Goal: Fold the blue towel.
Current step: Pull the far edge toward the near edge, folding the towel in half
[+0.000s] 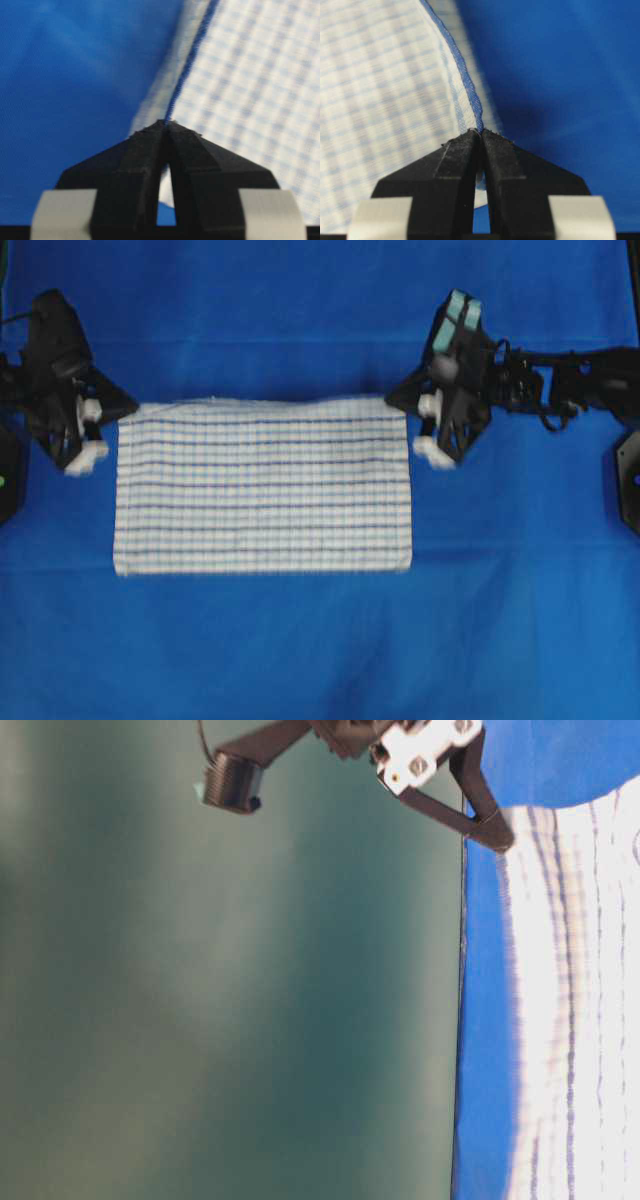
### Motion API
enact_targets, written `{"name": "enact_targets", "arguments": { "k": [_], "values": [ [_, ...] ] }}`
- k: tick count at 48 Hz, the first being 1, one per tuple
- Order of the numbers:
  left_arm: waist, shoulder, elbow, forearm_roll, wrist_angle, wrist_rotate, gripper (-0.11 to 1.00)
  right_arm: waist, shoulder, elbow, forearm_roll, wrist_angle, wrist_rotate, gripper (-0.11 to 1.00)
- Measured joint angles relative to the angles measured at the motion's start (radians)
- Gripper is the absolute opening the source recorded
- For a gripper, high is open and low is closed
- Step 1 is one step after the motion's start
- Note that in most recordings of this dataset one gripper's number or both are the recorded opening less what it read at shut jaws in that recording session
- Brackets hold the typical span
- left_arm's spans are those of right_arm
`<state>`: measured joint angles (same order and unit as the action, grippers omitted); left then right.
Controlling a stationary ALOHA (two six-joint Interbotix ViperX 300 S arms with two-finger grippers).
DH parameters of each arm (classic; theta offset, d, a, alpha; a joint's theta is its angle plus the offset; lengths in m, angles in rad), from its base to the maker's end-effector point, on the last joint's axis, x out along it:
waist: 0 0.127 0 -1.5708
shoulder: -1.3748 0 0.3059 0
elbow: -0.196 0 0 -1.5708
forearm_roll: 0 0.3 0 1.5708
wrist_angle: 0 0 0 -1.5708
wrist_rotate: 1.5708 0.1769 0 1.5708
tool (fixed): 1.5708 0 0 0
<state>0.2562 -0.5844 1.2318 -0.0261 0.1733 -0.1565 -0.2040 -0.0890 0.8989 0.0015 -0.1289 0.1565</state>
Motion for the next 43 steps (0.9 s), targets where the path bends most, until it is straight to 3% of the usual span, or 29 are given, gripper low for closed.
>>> {"name": "enact_targets", "arguments": {
  "k": [14,29,43],
  "values": [
    [-0.236,-0.077,0.025,0.000,0.000,-0.160,0.00,0.176,-0.048,0.002,0.000,0.058,0.023,0.04],
    [-0.451,-0.043,0.025,0.000,-0.002,-0.296,0.00,0.299,-0.046,0.003,0.006,0.077,0.023,0.04],
    [-0.520,0.026,0.009,0.000,-0.017,-0.334,0.00,0.336,-0.046,0.003,0.041,0.080,0.026,0.04]
  ]
}}
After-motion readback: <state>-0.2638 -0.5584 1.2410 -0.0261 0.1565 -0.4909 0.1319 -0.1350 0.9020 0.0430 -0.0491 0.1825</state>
